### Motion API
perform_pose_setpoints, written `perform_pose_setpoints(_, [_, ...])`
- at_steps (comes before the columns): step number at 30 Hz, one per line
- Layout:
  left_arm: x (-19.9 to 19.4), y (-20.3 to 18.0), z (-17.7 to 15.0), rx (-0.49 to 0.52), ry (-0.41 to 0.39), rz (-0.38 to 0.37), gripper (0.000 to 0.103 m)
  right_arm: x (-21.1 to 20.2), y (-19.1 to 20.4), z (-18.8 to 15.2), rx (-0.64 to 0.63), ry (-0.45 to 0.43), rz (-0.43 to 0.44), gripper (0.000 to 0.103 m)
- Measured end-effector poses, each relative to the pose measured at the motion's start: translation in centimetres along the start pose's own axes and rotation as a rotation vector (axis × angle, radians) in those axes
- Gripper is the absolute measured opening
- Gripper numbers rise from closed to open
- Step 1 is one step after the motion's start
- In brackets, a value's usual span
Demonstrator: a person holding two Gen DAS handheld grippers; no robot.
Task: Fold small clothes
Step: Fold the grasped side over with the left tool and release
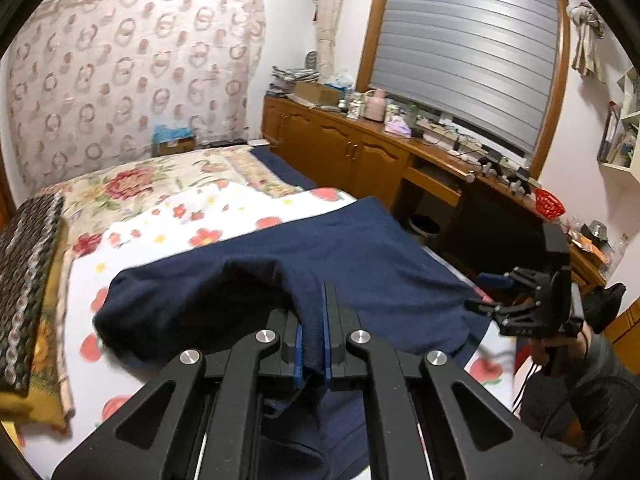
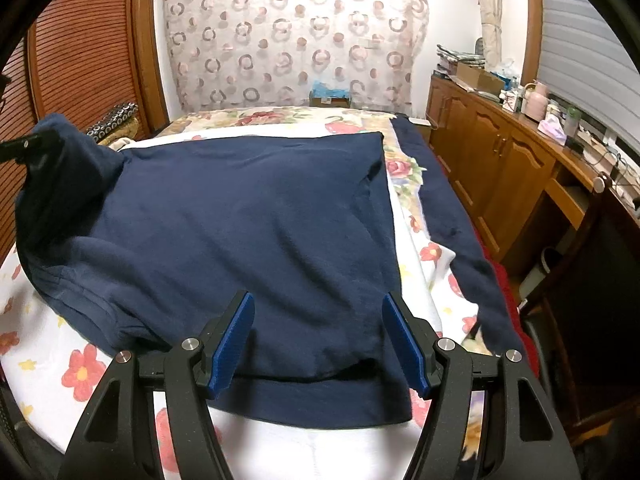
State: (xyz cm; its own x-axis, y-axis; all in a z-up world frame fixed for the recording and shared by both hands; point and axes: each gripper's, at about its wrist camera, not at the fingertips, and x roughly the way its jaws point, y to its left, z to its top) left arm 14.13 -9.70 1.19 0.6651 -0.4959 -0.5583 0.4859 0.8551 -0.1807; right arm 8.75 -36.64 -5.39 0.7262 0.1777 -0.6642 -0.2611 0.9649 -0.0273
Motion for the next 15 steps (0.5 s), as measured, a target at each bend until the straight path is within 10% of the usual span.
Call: perform_pose_setpoints(15, [1.9,-8.3,5.8,0.157,-0.020,-0.128,0.008,-1.9,-0.3,0.4,0.007,-0.078,-0.003,0.068])
